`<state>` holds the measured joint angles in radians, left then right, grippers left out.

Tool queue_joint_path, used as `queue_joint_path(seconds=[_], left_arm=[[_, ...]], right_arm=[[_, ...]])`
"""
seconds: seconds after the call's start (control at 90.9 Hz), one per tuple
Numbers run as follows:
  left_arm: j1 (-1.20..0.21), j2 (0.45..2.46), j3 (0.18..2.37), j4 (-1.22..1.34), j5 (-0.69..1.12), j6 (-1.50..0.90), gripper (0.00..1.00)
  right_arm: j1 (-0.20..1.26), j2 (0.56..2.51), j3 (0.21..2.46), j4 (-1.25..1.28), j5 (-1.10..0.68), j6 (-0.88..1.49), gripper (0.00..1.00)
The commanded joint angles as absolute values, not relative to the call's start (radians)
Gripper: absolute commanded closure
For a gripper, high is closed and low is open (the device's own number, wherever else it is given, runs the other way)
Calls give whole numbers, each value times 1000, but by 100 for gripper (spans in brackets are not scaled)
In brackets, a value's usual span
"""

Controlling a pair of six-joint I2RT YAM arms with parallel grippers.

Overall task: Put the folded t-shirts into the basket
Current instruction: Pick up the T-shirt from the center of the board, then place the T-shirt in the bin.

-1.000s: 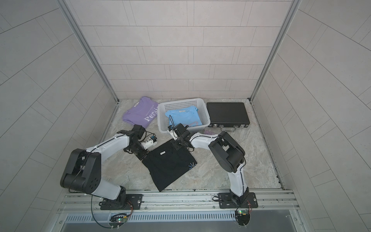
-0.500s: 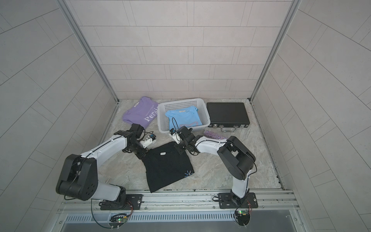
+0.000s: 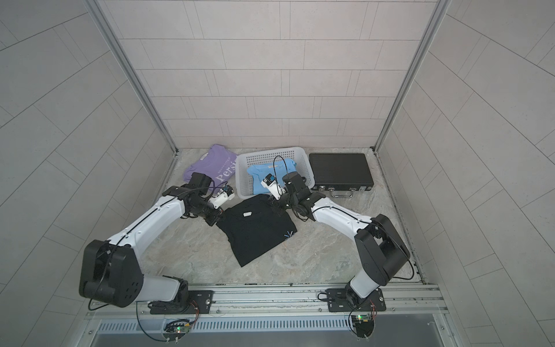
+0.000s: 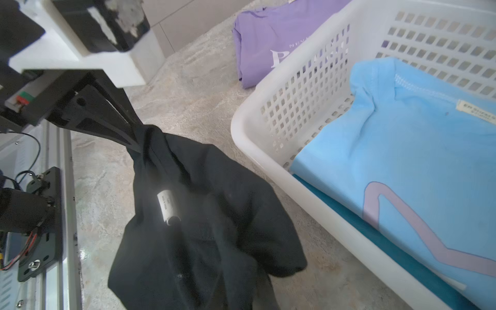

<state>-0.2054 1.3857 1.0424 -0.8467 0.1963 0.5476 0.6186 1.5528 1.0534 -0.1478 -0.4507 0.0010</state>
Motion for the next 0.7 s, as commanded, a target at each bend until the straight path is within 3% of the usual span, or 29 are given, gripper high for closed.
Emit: queue_joint_path(seconds=[0.0,0.275,0.693], left_arm=[[-206,1338,1107,-913,260,522,100],[-220,1354,1283,-921,322,481,100],[-302,1658,1651,-914,271,464,100]], right_arm=[[595,1492,1057,-170,-497,-21,100],[530,1434,1092,-191,-439,26,100],[453,1472,1177,-199,-188,108,100]])
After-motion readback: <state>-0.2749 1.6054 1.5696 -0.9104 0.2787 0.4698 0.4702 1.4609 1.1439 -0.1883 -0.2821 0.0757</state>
